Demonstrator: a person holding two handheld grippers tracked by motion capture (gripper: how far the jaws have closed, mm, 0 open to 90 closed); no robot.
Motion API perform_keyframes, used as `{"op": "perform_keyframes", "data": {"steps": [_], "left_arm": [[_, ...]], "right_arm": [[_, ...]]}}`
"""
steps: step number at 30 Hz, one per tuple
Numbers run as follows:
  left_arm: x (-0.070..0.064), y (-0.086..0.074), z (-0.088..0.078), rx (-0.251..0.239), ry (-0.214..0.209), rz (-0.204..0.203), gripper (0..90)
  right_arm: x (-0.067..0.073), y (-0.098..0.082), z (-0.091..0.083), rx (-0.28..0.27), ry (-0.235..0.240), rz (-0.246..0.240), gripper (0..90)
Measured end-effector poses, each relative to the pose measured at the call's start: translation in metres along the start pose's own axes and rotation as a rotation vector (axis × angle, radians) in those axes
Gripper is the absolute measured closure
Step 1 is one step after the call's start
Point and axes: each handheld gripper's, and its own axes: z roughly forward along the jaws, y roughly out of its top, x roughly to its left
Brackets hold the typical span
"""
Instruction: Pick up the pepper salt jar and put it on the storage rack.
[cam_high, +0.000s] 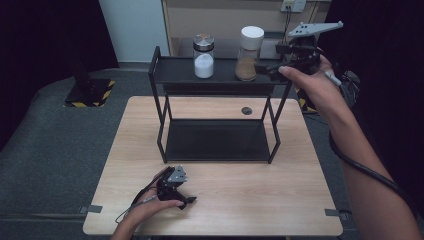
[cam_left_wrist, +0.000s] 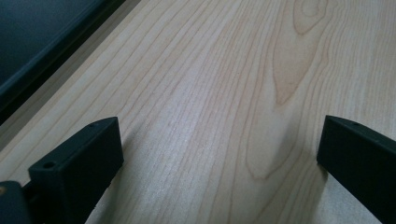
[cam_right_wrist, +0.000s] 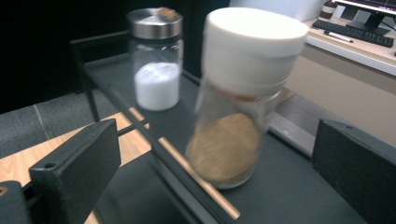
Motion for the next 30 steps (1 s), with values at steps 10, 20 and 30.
{"op": "perform_keyframes", "data": {"steps": [10, 20, 30], "left_arm": [[0.0, 0.0, 0.001, -0.004, 0.001, -0.002, 0.0], [-0.002, 0.0, 0.001, -0.001, 0.01, -0.007, 0.0], [-0.003, 0.0, 0.001, -0.001, 0.012, -0.009, 0.0]], "right_arm": [[0.049, -0.041, -0.02, 0.025, 0.026, -0.041, 2.1], [0.078, -0.088, -0.02, 0.065, 0.045, -0.046, 2.8], [0.091, -0.133, -0.003, 0.119, 0.065, -0.023, 2.8]]}}
